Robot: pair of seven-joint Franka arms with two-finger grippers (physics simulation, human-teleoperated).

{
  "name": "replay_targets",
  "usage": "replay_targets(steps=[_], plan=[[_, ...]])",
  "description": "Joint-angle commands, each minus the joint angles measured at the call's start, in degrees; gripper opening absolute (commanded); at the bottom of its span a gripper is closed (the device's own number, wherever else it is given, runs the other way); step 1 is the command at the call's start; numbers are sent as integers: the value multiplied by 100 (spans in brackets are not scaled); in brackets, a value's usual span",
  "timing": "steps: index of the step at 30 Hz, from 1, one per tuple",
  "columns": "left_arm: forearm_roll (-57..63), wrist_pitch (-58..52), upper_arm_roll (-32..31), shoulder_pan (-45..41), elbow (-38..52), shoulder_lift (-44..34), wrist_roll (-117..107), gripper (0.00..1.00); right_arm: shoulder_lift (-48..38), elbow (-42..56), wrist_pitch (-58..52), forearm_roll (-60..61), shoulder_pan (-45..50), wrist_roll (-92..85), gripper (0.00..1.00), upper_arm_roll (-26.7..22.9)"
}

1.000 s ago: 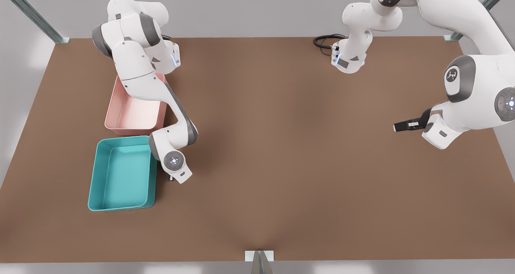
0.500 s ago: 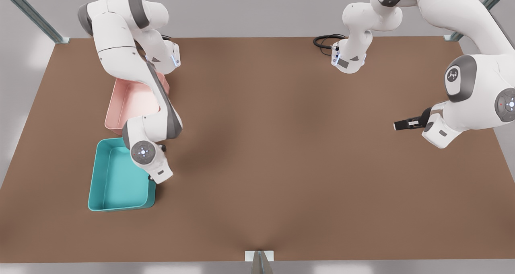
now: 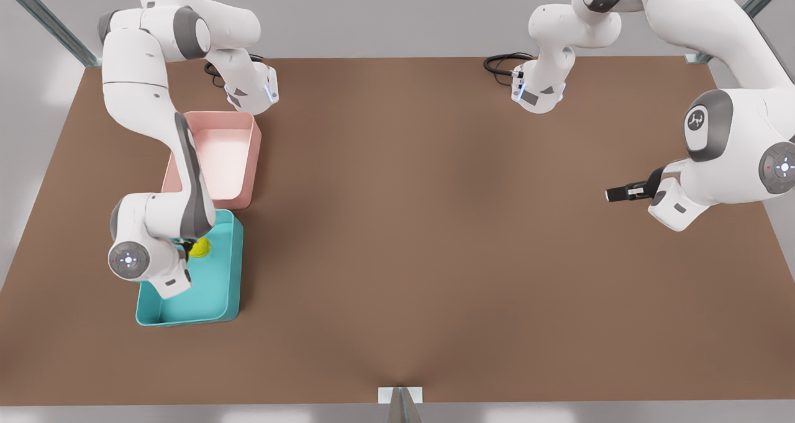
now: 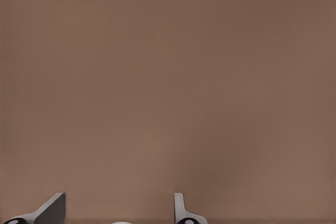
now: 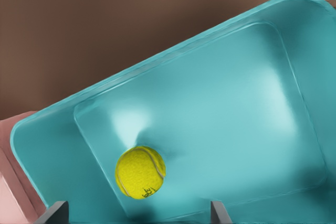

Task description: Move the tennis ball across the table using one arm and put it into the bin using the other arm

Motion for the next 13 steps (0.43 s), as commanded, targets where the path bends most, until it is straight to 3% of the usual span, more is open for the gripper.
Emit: replay_targets(steps=[1, 3, 4, 7, 13], plan=[[3, -9, 2, -8, 3, -7, -2, 100, -12, 595, -1344, 665, 18, 2344, 100, -8], [3, -9, 2, -8, 3, -7, -2, 100, -109, 1202, -2119, 666, 88, 6978, 100, 1], [11, -9, -7, -8, 3, -7, -2, 100, -398, 1211, -2154, 543, 193, 7570, 100, -17], [3, -18, 2, -8, -6, -7, -2, 100, -1839, 754, -2409, 525, 114, 7596, 100, -34], [3, -27, -7, -16, -6, -7, -2, 100, -2781, 59, -2383, 648, -202, 7631, 100, 72]])
